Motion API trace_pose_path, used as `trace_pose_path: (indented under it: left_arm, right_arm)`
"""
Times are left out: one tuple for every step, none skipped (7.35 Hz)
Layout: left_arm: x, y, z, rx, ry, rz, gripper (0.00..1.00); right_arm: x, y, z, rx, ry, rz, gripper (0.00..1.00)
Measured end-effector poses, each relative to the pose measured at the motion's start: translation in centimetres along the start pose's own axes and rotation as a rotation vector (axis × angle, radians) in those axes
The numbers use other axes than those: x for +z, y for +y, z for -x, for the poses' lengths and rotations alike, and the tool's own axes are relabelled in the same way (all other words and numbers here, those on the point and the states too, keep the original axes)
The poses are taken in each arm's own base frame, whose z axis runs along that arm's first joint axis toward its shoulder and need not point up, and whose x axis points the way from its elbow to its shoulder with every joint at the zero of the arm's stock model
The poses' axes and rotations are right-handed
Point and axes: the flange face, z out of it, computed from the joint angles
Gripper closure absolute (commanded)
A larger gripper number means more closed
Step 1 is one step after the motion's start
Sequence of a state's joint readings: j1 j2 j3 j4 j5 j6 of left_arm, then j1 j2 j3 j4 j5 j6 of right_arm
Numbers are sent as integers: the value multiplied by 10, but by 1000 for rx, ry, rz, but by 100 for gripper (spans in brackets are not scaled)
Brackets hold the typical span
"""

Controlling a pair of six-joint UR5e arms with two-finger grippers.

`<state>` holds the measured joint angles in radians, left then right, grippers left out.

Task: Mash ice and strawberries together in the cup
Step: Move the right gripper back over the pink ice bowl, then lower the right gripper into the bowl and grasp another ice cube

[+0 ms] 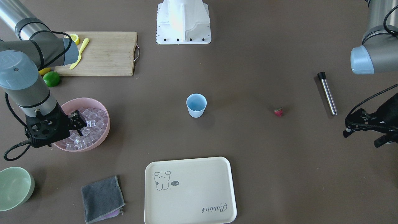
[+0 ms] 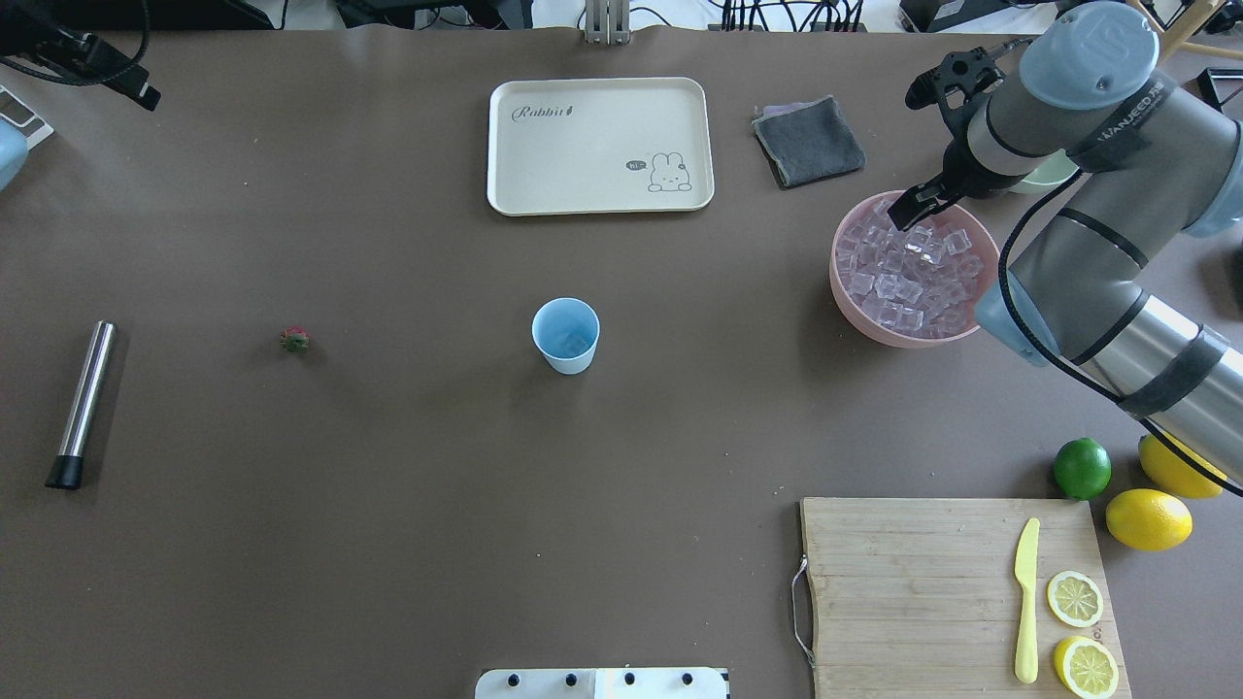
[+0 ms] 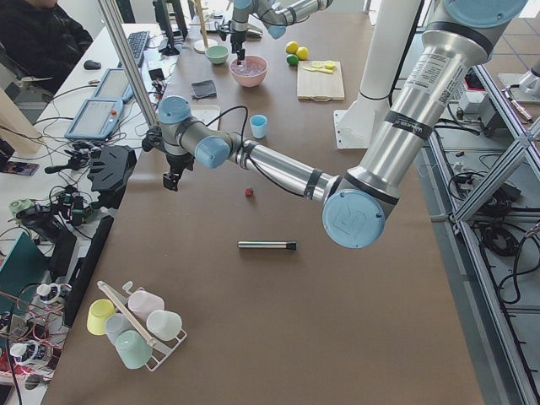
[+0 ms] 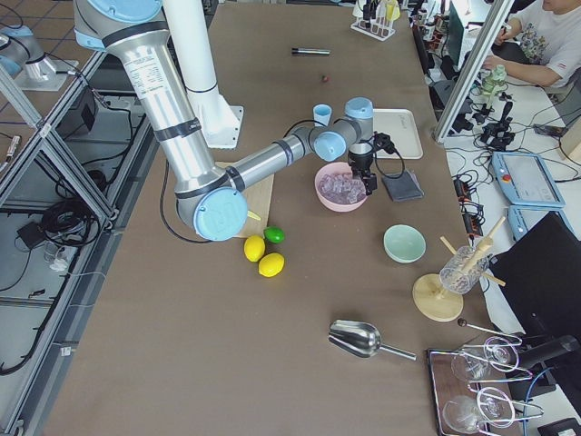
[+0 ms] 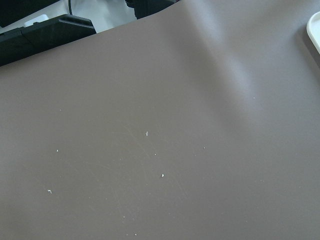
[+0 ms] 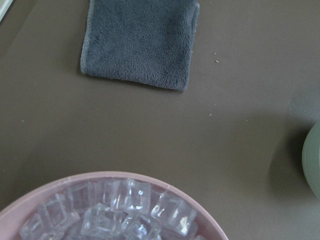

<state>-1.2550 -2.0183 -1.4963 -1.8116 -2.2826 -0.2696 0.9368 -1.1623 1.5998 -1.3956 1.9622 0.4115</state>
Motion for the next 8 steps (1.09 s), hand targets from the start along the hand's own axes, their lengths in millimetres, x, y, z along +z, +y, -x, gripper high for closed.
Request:
trace_pose_path:
  left_arm:
    - [0,1,0,-1,0,0,2]
    - [0,2,1,-2,0,1,2]
    - [0,2,1,-2,0,1,2]
    - [1,2,1,-2,0,1,2]
    - [1,2,1,-2,0,2,2]
    - [2,1,1,-2,0,2,2]
    - [2,1,1,-3,0,3,2]
    - [3,1,1,-3,0,4,2]
  right_arm:
    - [1,3,-1,0,-4,-1,2]
    - [-1,5,1,-1,-9,-3,2]
    - [0,9,3,-1,-13,-1,5]
    - [4,14,6,-1,-14,7,10]
    - [5,19,9,-1,-17,11,17]
    - [1,21,13,-4,-23,7,18]
    - [-1,24,15,-4,-28,6,19]
    - [-2,27,15,-3,-29,7,19]
